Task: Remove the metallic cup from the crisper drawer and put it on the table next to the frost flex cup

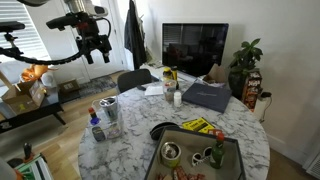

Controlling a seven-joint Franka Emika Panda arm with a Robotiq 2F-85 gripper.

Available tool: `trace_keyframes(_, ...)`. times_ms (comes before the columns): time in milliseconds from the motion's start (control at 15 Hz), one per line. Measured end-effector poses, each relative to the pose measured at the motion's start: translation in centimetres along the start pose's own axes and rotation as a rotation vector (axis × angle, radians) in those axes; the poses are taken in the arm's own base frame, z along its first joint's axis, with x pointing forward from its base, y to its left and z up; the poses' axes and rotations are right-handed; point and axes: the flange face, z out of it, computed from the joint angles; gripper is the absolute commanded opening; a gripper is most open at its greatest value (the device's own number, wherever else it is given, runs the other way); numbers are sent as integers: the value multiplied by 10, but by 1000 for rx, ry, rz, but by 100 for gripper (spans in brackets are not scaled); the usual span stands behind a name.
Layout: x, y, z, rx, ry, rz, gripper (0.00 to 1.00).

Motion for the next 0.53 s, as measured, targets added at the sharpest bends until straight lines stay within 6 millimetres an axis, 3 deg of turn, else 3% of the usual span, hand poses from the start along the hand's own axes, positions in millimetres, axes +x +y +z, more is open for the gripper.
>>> trace_keyframes(133,14,-31,7,-1,-4,-93,100)
trace_keyframes(200,18,-35,9,1,-9,-111,100)
trace_keyframes(400,25,-33,13,8,-20,-93,100)
trace_keyframes(533,28,-33,31,36,-62,-26,100)
